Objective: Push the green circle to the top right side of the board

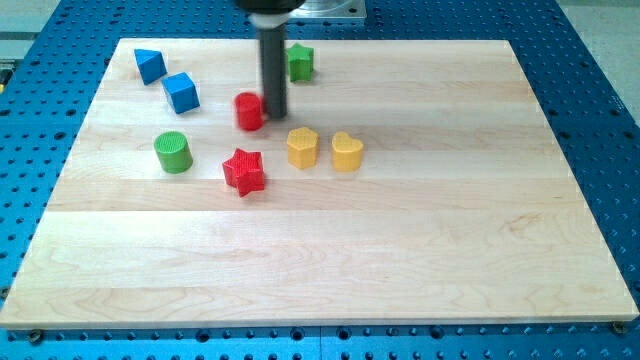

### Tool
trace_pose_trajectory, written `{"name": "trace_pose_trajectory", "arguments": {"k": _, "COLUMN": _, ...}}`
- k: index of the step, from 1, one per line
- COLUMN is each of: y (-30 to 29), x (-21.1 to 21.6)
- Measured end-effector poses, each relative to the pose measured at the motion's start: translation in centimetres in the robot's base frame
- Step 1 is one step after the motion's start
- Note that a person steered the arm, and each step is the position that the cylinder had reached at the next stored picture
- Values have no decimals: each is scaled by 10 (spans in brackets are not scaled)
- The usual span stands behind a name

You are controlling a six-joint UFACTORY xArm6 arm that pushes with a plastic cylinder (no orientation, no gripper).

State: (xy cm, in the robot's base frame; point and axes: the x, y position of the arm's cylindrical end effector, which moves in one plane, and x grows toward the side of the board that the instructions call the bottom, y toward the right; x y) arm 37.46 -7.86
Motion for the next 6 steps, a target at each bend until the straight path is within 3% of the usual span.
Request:
{"name": "trace_pose_trajectory", "arguments": {"k": 1, "y": 26, "x": 13}}
{"name": "trace_pose_trajectory", "arguments": {"k": 2, "y": -8, "x": 65}}
{"name": "trace_pose_trajectory", "arguments": {"k": 4, "y": -156, "x": 75}}
{"name": "trace_pose_trajectory", "arguments": {"k": 5, "y": -139, "x": 43}}
{"name": "trace_pose_trajectory", "arguments": {"k": 6, "y": -79, "x": 33}}
